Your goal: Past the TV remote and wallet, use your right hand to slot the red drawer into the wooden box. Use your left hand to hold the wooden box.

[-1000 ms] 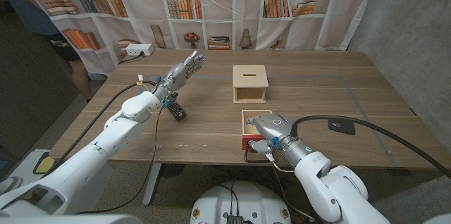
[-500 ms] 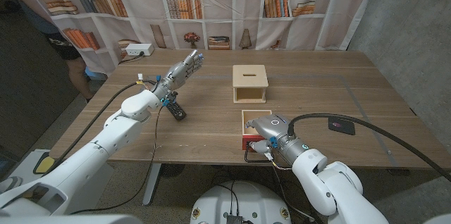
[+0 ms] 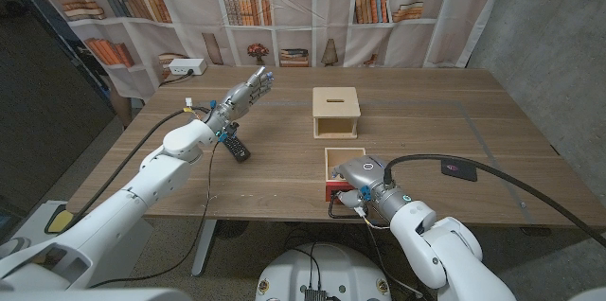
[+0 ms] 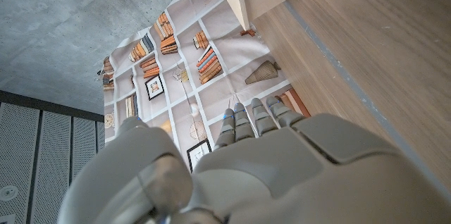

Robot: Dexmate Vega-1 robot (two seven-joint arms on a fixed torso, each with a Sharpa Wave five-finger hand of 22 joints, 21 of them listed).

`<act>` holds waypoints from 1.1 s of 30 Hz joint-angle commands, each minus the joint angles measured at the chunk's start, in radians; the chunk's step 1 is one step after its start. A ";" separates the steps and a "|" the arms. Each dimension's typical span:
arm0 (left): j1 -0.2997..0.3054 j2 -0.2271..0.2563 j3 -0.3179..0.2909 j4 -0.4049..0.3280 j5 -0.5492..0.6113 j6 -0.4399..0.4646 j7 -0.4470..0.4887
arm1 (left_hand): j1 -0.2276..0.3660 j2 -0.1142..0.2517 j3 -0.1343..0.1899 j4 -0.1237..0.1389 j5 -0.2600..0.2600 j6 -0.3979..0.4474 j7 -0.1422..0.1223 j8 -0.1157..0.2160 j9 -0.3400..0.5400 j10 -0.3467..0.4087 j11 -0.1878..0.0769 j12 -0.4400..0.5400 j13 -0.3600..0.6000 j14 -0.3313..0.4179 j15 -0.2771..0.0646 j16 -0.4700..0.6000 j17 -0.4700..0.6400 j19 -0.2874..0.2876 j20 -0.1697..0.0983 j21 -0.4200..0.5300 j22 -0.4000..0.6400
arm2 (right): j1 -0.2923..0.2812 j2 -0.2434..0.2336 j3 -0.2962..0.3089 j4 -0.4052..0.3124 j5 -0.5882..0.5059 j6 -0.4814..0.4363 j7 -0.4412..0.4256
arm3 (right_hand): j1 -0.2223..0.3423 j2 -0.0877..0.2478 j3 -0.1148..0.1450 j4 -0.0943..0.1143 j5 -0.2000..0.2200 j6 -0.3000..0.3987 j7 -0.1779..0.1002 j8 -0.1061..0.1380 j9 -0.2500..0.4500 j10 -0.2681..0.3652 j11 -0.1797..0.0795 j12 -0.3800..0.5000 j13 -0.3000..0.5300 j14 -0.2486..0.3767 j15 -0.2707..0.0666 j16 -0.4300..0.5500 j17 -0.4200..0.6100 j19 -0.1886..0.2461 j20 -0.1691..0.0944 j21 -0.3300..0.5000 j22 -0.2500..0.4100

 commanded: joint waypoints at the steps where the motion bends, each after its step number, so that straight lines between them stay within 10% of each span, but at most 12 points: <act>1: -0.021 -0.010 0.008 0.029 0.002 0.001 -0.015 | -0.001 -0.005 -0.010 -0.001 0.000 0.011 -0.001 -0.002 0.004 0.003 0.000 -0.005 0.005 0.005 -0.001 0.000 0.003 0.002 -0.029 -0.001 0.003 | 0.007 -0.005 -0.009 0.025 -0.021 -0.015 -0.005 | 0.003 0.008 0.006 0.003 0.000 0.016 -0.002 0.008 0.004 0.010 -0.002 0.003 0.003 0.014 -0.156 0.008 0.006 0.017 -0.136 0.007 0.006; 19: -0.020 -0.012 0.007 0.029 0.004 0.011 -0.006 | -0.001 -0.004 -0.013 -0.001 -0.001 0.012 -0.003 -0.002 0.004 0.001 -0.005 -0.007 0.005 0.003 -0.002 -0.001 0.003 -0.002 -0.022 -0.002 0.003 | 0.052 -0.022 -0.025 0.082 -0.002 -0.010 -0.048 | 0.167 0.088 0.016 -0.028 -0.010 0.187 -0.058 0.013 0.010 0.176 -0.079 0.020 0.009 0.198 -0.174 0.029 0.024 0.112 -0.148 0.072 0.031; 33: -0.007 -0.010 -0.008 0.024 -0.007 0.003 0.006 | 0.000 -0.003 -0.016 -0.001 -0.002 0.013 -0.004 -0.003 0.004 0.000 -0.003 -0.007 0.005 0.001 -0.003 -0.002 0.004 -0.004 -0.019 -0.003 0.003 | 0.123 -0.032 -0.044 0.057 -0.011 0.005 0.019 | 0.322 0.140 -0.044 -0.021 0.007 0.265 -0.081 0.016 0.025 0.239 -0.092 0.036 0.031 0.254 -0.176 0.070 0.060 0.111 -0.153 0.138 0.071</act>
